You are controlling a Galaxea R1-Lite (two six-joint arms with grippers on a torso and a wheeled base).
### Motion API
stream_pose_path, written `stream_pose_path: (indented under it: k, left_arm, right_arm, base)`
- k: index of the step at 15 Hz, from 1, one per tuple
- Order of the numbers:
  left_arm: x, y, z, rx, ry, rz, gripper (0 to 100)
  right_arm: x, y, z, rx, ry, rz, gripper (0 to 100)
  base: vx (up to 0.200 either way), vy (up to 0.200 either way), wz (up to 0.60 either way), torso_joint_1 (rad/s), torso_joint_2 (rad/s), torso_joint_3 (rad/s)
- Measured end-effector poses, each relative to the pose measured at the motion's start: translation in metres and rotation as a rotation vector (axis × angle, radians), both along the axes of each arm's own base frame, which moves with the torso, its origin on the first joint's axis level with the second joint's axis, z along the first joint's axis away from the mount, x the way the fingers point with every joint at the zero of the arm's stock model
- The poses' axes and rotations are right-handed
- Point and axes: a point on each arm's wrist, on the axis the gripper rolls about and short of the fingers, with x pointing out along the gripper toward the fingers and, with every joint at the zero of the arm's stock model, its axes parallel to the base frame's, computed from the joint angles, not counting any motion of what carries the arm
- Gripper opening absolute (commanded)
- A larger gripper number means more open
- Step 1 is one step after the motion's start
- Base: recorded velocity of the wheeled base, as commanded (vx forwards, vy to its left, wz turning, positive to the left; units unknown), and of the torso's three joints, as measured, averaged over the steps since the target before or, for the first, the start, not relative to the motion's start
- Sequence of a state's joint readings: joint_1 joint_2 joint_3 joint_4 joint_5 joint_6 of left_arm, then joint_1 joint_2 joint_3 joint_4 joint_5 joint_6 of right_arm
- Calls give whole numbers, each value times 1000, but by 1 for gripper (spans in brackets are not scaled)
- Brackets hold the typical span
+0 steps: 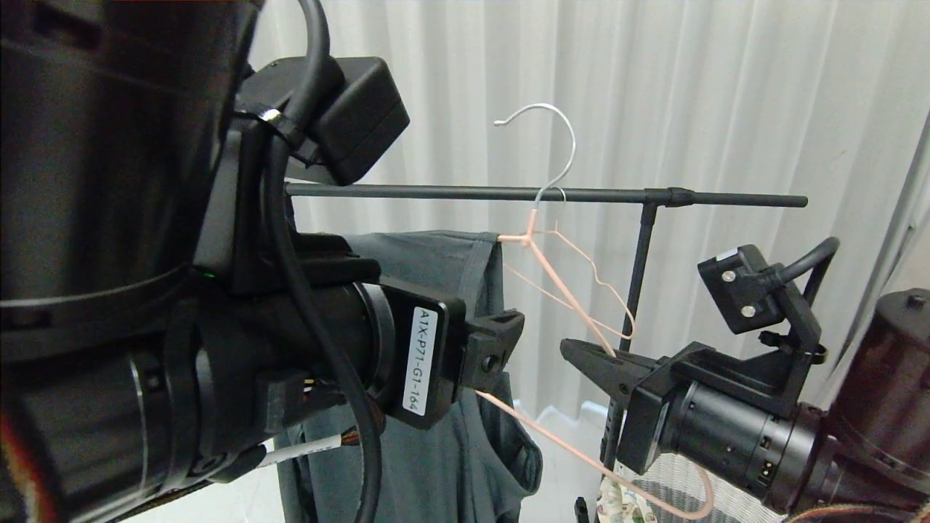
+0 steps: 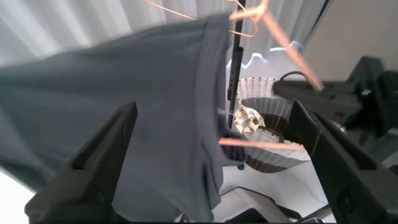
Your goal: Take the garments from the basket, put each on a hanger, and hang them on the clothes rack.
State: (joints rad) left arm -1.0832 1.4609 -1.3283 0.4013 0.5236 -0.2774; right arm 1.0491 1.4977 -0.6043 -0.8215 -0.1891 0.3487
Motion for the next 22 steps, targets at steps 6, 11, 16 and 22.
stream_pose_path:
  k: [6, 11, 16, 22]
  left_arm:
    - [-17, 20, -4, 51, -28, -59, 100]
    - [-32, 77, -13, 133, -63, -293, 100]
    - [-35, 102, -22, 82, -29, -522, 100]
    - [-42, 96, -43, 102, 18, -747, 100]
  right_arm:
    - [-4, -26, -10, -82, -51, -39, 0]
    - [-26, -56, -28, -189, -113, 66, 0]
    - [-55, -66, -37, -212, -155, 199, 0]
    - [-74, -63, -36, -207, -197, 317, 0]
  base:
    - [0, 0, 0, 0, 0, 0]
    - [0, 0, 0, 0, 0, 0]
    - [0, 0, 0, 0, 0, 0]
    - [0, 0, 0, 0, 0, 0]
